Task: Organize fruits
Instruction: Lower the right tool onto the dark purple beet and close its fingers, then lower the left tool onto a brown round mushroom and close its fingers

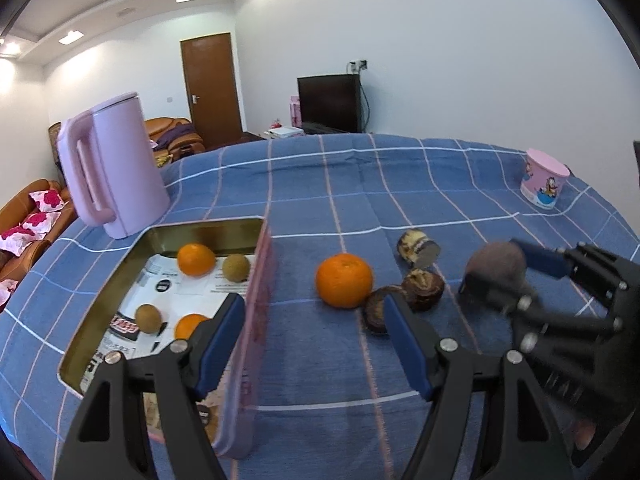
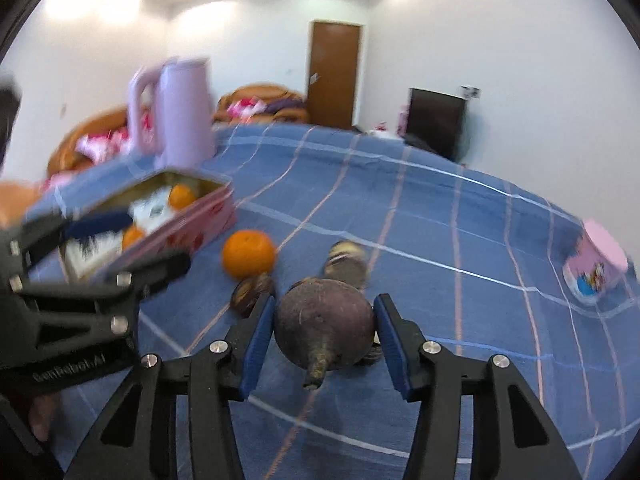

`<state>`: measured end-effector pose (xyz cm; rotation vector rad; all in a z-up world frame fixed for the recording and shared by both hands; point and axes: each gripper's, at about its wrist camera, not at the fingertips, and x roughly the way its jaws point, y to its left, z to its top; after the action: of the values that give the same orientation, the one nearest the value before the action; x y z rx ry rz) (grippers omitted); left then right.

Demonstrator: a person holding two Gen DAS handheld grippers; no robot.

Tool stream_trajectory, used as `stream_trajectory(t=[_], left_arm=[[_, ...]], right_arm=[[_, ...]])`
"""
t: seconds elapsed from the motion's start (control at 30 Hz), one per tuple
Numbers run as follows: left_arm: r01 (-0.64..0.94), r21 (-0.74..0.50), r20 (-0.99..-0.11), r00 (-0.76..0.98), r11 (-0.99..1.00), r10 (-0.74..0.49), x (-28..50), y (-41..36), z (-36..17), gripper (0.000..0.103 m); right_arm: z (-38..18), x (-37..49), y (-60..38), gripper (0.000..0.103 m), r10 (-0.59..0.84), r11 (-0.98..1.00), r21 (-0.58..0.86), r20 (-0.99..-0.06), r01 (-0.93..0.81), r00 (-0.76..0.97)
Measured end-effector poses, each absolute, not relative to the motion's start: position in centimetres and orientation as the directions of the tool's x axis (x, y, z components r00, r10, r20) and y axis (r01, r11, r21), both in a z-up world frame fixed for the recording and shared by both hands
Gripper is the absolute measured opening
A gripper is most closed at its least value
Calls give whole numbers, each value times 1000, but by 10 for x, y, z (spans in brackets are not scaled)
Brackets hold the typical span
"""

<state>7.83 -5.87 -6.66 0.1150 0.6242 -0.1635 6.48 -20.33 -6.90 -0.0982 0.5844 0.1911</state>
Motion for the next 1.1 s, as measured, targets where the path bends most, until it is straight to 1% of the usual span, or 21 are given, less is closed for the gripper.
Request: stream_trajectory(t=[0.1,0.23,0.53,0.6,0.63,0.7,0.73,0.77,0.8,0.87,1.1], left_arm=[[206,68,-597,792,976,-126,80,-71,-68,74],[242,54,-644,750,969,-152,90,-84,-77,74],[279,25,-713,678,960,-179,109,-100,-92,72],[282,13,-726,662,959,-185,114,-102,-95,65],[285,4,-736,650,958,-190,116,-102,-98,59],[286,-19,-755,624,958,-201,121,-102,-102,54],[287,-38,-762,611,957,-213,123,-101,-104,48],[291,-48,-764,605,955,-223,123,-101,-105,43],[299,-53,-763,604,953,-231,121,-102,-105,42],[301,-31,-758,614,953,-218,117,-105,-104,42],[307,-17,-732,644,951,-221,108,-105,-98,42]], right_arm=[[-65,64,-220,53,128,989,8,-534,-146,836],[-65,65,-235,53,127,992,69,-527,-107,840],[-66,60,-240,53,136,990,94,-507,-102,851],[-65,59,-242,53,138,990,94,-506,-104,852],[-65,59,-243,53,139,990,96,-506,-105,851],[-66,60,-244,53,142,989,99,-510,-105,848],[-66,60,-243,53,142,989,99,-511,-106,848],[-66,60,-243,53,142,989,97,-510,-108,849],[-66,60,-243,53,143,989,95,-508,-110,849],[-65,59,-242,53,141,990,88,-506,-111,851],[-64,56,-242,53,139,990,86,-495,-111,858]])
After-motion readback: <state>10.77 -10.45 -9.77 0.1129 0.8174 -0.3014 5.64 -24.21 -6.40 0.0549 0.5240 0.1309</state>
